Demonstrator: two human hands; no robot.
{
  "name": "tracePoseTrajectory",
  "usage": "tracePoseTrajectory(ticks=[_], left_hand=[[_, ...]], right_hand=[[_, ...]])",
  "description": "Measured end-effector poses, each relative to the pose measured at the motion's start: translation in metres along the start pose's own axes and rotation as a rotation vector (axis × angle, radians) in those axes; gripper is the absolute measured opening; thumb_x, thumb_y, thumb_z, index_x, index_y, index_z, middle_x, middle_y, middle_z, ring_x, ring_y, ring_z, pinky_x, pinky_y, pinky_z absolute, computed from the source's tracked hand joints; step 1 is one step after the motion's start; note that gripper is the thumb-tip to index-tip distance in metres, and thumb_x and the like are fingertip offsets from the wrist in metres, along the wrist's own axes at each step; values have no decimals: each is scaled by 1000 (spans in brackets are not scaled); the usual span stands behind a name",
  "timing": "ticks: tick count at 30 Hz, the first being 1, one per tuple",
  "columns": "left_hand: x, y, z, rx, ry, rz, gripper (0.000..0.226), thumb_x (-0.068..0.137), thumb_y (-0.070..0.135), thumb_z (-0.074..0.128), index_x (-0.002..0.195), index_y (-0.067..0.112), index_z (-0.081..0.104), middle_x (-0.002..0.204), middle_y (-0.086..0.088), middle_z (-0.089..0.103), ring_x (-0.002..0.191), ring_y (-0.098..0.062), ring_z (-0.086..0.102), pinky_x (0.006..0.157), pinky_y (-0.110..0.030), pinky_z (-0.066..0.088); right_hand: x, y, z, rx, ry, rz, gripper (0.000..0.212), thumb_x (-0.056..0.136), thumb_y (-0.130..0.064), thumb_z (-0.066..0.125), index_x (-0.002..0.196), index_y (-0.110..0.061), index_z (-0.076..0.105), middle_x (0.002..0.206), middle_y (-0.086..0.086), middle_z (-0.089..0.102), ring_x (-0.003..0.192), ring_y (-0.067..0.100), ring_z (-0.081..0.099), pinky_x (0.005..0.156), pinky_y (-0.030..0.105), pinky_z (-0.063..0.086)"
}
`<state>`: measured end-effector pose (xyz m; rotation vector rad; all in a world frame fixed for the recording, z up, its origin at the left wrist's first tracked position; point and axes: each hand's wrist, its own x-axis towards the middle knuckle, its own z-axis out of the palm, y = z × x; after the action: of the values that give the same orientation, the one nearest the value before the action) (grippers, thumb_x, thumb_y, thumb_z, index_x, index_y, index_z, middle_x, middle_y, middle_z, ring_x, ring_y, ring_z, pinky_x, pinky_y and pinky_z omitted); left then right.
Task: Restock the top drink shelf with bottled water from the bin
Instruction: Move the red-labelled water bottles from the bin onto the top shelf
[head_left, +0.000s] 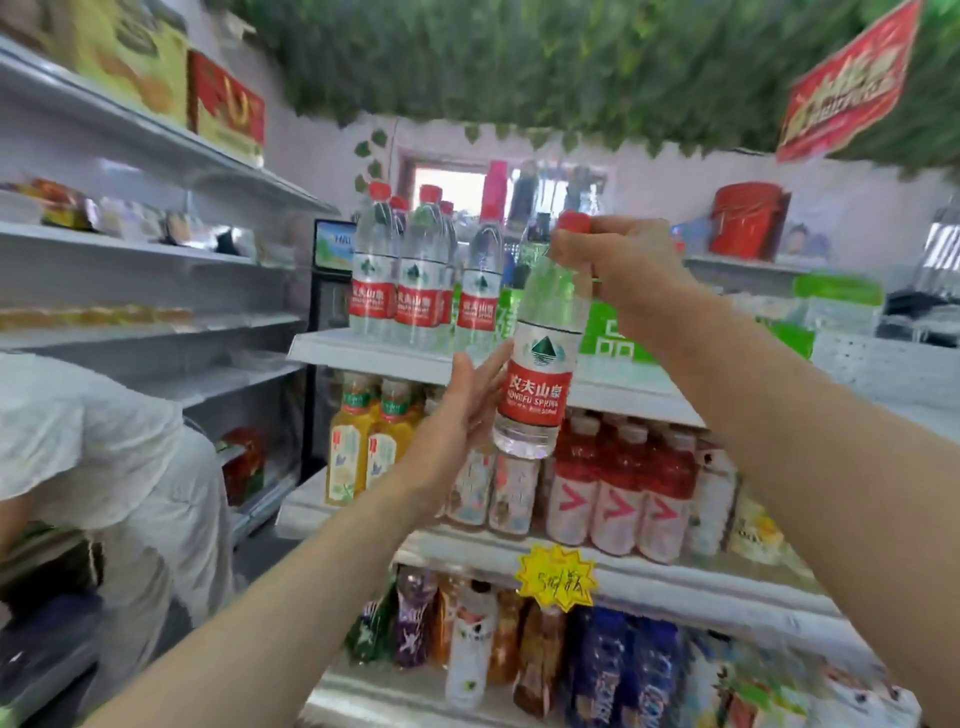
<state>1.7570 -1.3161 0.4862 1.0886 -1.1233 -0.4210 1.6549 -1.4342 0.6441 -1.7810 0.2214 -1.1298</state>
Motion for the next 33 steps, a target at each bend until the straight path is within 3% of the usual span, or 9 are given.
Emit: tracePoseTrajectory(ticks=[3, 4, 6, 9, 13, 19, 23, 27, 33], left_hand=[[45, 28, -12, 36, 72, 42, 59, 98, 66, 19, 148, 41, 40, 147, 15, 47, 134, -4, 45, 107, -25, 34], [56, 32, -18, 63, 66, 74, 61, 94, 70, 17, 146, 47, 39, 144, 21, 47, 132, 0, 44, 106, -23, 33], [71, 34, -30, 103, 30, 125, 66, 84, 77, 12, 142, 57, 36, 145, 25, 42, 131, 5, 40, 109, -24, 27], [93, 29, -51, 86, 56, 102, 76, 82, 78, 12, 148, 48, 34, 152, 16, 40, 137, -2, 37, 111, -28, 26], [112, 21, -71, 53, 71, 27, 82, 81, 81, 13, 150, 43, 34, 156, 10, 38, 143, -9, 35, 112, -30, 26], [121, 14, -81, 90, 111, -22, 90, 73, 88, 21, 150, 44, 32, 152, 18, 39, 141, -7, 34, 112, -30, 26], [113, 27, -76, 133, 116, -31, 56, 97, 62, 17, 146, 40, 33, 127, 27, 43, 119, 5, 41, 107, -23, 30], [110, 22, -84, 100, 20, 125, 44, 110, 19, 25, 149, 1, 32, 154, -13, 39, 143, -27, 36, 118, -39, 26], [125, 58, -76, 172, 332, 164, 39, 106, 2, 27, 141, -13, 35, 152, -29, 35, 143, -36, 34, 114, -36, 29]], right_hand=[[43, -27, 11, -15, 59, -104, 25, 84, -14, 81, 108, -9, 75, 86, 4, 74, 73, 14, 68, 62, 24, 54], [55, -31, 15, -32, 70, -116, 27, 84, -16, 82, 110, -11, 75, 89, 4, 75, 74, 13, 68, 62, 23, 54], [77, -32, 25, -47, 76, -121, 22, 84, -17, 82, 105, -15, 75, 95, 6, 75, 81, 16, 69, 70, 27, 57], [102, -19, 43, -63, 64, -115, 11, 86, -15, 81, 87, -22, 72, 93, 7, 75, 87, 21, 70, 80, 36, 59], [128, 7, 66, -100, 87, -51, 31, 86, -16, 81, 115, -11, 74, 111, 14, 73, 111, 33, 68, 102, 47, 53], [156, 30, 86, -111, 96, -19, 37, 86, -17, 81, 121, -9, 72, 111, 12, 74, 110, 30, 69, 103, 47, 54], [167, 39, 94, -103, 90, -1, 36, 85, -16, 82, 119, -9, 72, 109, 8, 74, 107, 25, 69, 103, 44, 54], [173, 49, 99, -84, 66, -1, 37, 86, -17, 81, 121, -7, 71, 106, 7, 73, 104, 24, 68, 102, 40, 55], [177, 57, 101, -101, 19, -39, 35, 88, -24, 79, 120, -13, 72, 103, 0, 75, 91, 13, 66, 103, 40, 53]])
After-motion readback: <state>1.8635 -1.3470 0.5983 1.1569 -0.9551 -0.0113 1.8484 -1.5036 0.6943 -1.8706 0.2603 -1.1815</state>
